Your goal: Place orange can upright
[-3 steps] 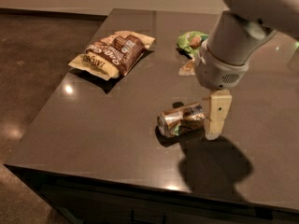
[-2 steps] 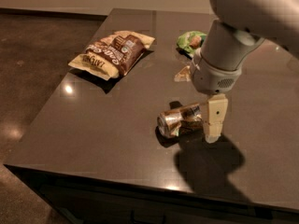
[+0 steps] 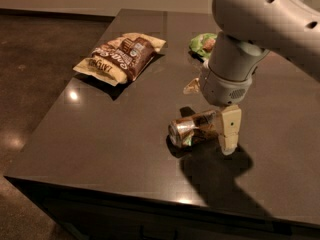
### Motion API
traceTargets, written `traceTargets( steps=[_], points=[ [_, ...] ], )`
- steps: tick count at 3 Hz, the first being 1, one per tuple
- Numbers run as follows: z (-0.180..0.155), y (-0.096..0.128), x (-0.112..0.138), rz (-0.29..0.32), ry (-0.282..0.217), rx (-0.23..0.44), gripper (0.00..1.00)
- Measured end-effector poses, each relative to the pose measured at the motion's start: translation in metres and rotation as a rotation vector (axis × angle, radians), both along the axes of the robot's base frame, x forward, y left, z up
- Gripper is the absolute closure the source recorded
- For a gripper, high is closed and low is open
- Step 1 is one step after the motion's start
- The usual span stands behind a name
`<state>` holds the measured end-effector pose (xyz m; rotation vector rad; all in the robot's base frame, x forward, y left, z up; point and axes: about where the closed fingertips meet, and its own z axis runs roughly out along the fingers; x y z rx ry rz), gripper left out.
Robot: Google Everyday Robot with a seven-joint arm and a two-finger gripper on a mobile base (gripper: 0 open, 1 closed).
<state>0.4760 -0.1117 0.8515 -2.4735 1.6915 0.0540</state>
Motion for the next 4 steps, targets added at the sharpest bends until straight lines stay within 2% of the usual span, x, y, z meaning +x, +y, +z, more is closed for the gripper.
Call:
traceTargets(
  steps=[3, 4],
  points=[
    [-0.002, -0.007, 0.001, 0.059, -0.034, -0.06, 0.7],
    [0.016, -0.008, 0.02, 0.099, -0.153, -0.064, 0.99]
  ],
)
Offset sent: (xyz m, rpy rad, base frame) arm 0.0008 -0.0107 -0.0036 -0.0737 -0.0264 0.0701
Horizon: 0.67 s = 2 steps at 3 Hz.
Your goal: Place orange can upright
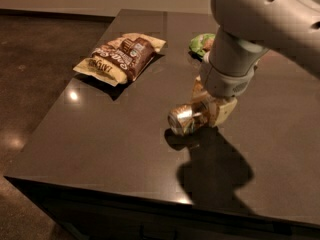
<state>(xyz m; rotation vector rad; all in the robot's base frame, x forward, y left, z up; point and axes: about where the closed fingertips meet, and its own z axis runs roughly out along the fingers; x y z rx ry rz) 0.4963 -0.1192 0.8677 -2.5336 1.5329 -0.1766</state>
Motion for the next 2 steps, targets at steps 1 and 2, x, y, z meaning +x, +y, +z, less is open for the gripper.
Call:
traceTargets(
  steps=[1, 2],
  points=[
    [0.026, 0.002, 0.028, 0.061, -0.136, 0.045, 1.0],
    [0.044, 0.004, 0.054, 0.135, -0.251, 0.075, 1.0]
  ],
)
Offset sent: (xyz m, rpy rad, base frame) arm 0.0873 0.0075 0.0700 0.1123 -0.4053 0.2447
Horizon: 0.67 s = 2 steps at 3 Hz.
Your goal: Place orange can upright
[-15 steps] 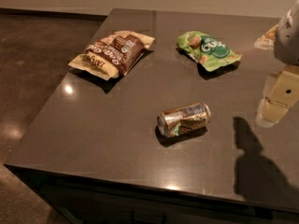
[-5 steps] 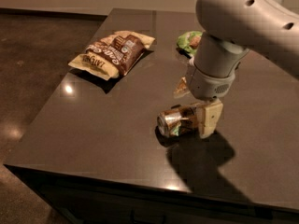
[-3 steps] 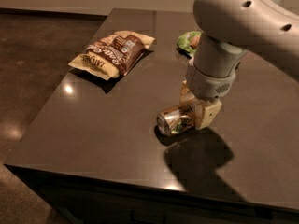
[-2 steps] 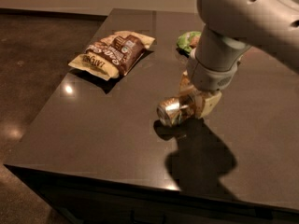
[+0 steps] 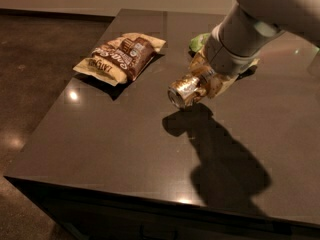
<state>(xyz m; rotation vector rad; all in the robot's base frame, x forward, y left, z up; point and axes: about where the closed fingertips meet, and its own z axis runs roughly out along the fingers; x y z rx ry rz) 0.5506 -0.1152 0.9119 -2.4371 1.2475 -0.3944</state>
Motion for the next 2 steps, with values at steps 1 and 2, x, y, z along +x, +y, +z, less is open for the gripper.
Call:
traceTargets(
  steps=[1, 2],
  points=[
    [0.0182, 0.0012, 0.0207, 0.094, -0.137, 0.016, 1.0],
    [0.0182, 0.0012, 0.0206, 0.094, -0.137, 0.016, 1.0]
  ],
)
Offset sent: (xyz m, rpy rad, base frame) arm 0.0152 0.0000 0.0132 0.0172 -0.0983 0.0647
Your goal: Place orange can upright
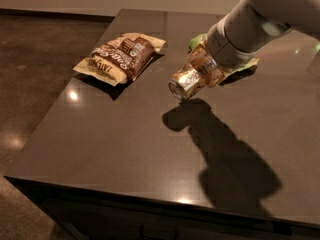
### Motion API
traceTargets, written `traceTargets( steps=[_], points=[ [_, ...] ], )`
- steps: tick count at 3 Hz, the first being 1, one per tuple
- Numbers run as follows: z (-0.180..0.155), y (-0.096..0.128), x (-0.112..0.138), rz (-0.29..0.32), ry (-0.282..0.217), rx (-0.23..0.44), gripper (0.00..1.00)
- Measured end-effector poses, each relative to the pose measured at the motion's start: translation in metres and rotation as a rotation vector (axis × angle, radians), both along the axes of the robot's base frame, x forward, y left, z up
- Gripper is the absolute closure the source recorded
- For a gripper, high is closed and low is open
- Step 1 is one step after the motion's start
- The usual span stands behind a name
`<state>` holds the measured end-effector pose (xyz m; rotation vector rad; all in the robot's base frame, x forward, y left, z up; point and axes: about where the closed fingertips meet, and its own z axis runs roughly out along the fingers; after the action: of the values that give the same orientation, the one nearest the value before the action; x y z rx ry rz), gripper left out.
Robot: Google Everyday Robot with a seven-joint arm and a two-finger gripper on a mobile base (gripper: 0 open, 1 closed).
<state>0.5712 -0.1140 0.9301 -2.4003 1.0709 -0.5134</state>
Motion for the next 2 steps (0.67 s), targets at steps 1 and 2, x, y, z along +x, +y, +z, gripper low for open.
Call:
traceTargets(
  steps=[1, 2],
  points=[
    [0.007, 0.0, 0.004, 0.051, -0.058, -0.037, 1.0],
    [0.019, -0.002, 0.012, 0.146, -0.145, -0.096, 1.0]
  ],
)
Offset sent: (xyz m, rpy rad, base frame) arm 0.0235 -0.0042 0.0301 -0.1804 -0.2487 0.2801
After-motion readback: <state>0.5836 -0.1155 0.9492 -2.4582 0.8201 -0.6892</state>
